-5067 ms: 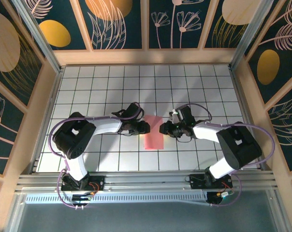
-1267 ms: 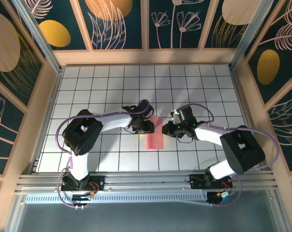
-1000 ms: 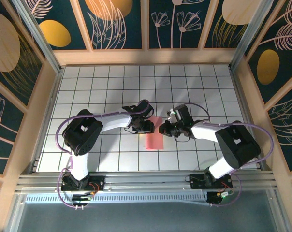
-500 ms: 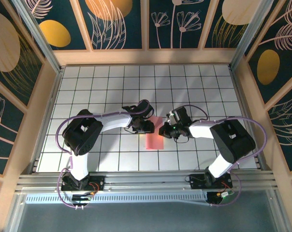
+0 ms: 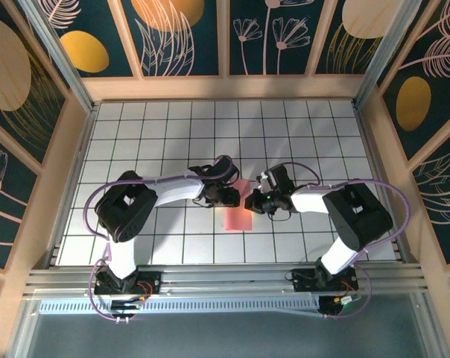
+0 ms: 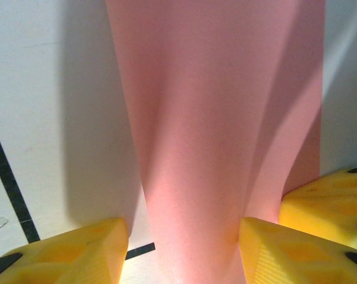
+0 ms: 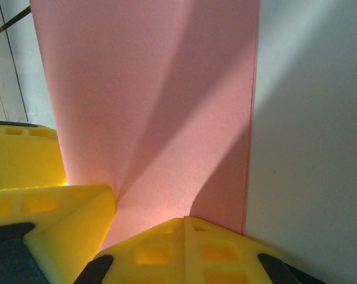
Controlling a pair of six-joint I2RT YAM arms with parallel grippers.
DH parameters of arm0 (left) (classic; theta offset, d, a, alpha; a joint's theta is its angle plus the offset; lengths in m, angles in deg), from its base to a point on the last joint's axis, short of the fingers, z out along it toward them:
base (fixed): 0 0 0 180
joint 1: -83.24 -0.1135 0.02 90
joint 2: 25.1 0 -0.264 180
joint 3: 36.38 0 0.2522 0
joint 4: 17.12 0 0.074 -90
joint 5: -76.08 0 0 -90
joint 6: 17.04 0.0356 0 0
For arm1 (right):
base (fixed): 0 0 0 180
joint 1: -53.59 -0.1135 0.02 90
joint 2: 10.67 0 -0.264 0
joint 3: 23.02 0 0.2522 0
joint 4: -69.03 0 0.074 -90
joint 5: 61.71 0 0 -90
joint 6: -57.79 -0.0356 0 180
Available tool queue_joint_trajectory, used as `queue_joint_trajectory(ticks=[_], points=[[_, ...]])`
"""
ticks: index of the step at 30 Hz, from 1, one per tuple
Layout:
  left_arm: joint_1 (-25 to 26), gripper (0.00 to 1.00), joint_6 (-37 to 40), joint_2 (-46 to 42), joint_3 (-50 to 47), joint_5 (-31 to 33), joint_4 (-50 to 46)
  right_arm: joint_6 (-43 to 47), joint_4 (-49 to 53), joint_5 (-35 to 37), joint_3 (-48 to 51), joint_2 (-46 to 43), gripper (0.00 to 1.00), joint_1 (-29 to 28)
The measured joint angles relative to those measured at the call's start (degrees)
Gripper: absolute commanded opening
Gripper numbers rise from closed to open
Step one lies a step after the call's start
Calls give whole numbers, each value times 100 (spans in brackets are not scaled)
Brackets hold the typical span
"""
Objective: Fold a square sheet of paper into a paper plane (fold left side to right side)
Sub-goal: Hold the square sheet of paper at the center of the table, then first fold the square sheet of paper in half at the center of the table.
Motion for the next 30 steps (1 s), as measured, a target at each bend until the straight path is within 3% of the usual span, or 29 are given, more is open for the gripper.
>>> queue_joint_trajectory(ticks=[7, 14, 22, 30], points=[[-177, 60, 11, -894, -442, 304, 334, 26, 35, 2, -22, 11, 0, 0], [-291, 49, 17, -1967, -992, 33, 1397, 46, 39, 4, -26, 11, 0, 0], [-291, 34, -9, -1825, -1698, -874, 2245, 48, 50, 17, -28, 11, 0, 0], [-291, 18, -44, -1300, -1716, -1480, 2662, 90, 87, 22, -48, 11, 0, 0]])
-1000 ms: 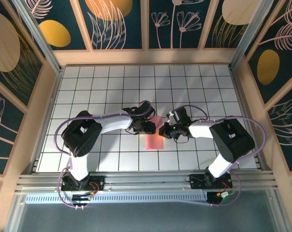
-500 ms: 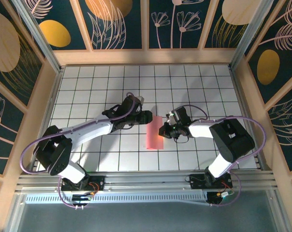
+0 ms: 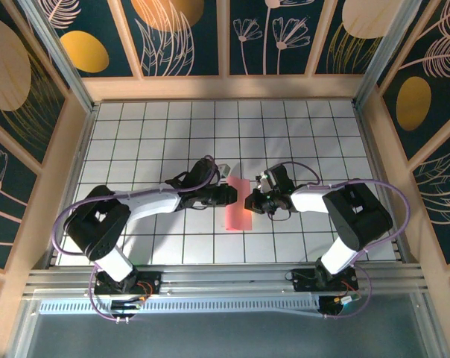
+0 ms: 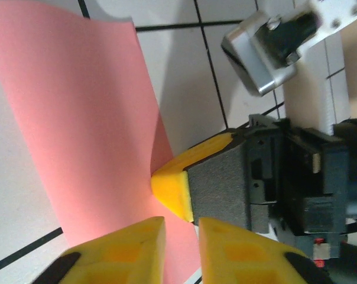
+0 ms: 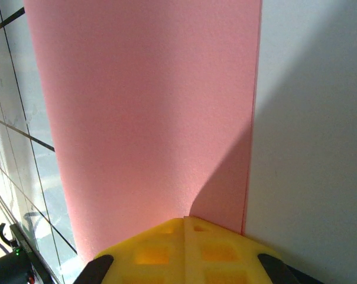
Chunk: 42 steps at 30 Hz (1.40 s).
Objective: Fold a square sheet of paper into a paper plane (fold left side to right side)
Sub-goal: First fold the square sheet of paper in half at the center of the table.
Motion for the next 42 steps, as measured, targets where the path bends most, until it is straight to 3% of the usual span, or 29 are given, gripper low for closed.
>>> queue_joint_trajectory(ticks=[15, 42], points=[[0, 13, 114, 581, 0, 210, -140, 70, 103, 26, -52, 11, 0, 0], [-85, 5, 122, 632, -269, 400, -33, 212, 199, 81, -92, 13, 0, -11]])
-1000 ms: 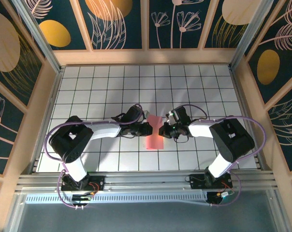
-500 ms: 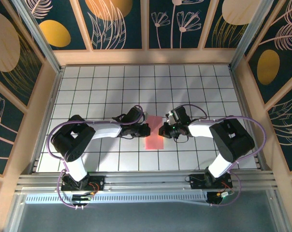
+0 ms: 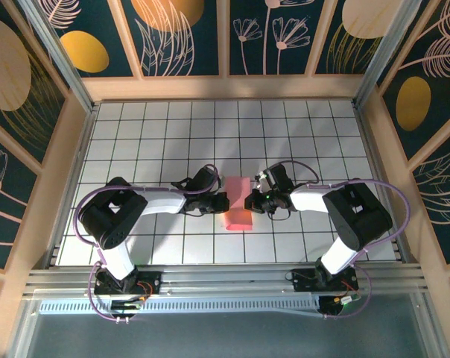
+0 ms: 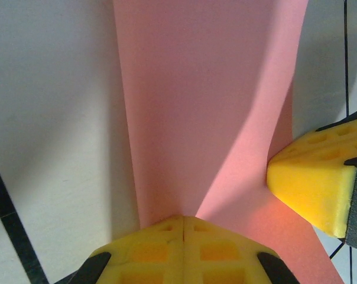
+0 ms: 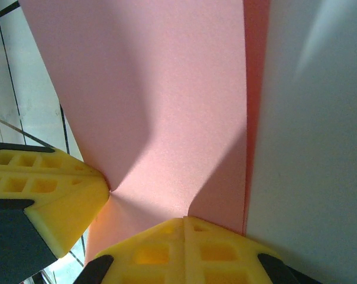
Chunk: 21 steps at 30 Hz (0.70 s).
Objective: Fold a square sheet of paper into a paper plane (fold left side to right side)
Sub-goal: First fold the square sheet of paper in half at the center of the table.
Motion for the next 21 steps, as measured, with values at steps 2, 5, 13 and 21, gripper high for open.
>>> queue_joint_trajectory(ticks=[2, 5, 13, 21], points=[[-26, 4, -17, -26, -79, -24, 101, 2, 0, 0, 0, 0, 0, 0], [-111, 4, -28, -109, -258, -94, 275, 0, 2, 0, 0, -2, 0, 0], [-376, 1, -79, -382, -664, -208, 501, 2, 2, 0, 0, 0, 0, -4], [-472, 0, 103, -1123, -734, -162, 238, 2, 50, 9, -31, 0, 0, -9]])
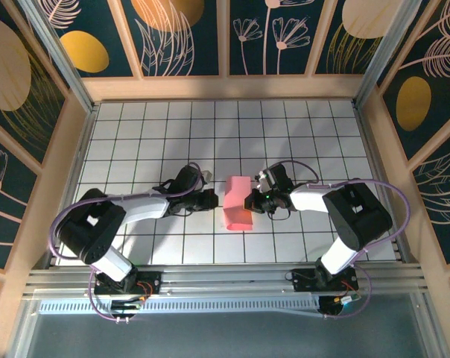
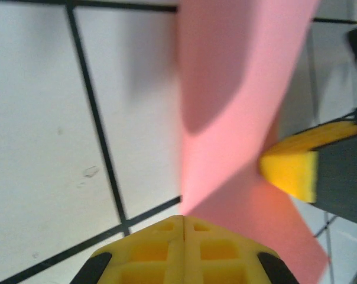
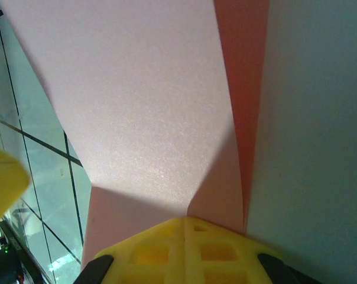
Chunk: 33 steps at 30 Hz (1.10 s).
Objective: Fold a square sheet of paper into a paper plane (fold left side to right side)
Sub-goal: First fold the square sheet of paper in half at the center of the table, then hold the square sheet of paper at the center of the table.
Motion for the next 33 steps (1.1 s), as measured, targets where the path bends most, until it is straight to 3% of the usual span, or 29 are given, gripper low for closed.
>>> queue_joint_trajectory(ticks=[5, 13, 33], points=[[85, 0, 9, 11, 72, -389, 251, 0, 24, -2, -24, 13, 0, -20], [396, 0, -11, 769, 492, -815, 426, 2, 120, 42, -79, 22, 0, -46], [404, 0, -9, 1362, 671, -761, 251, 7, 157, 42, -131, 50, 0, -55]])
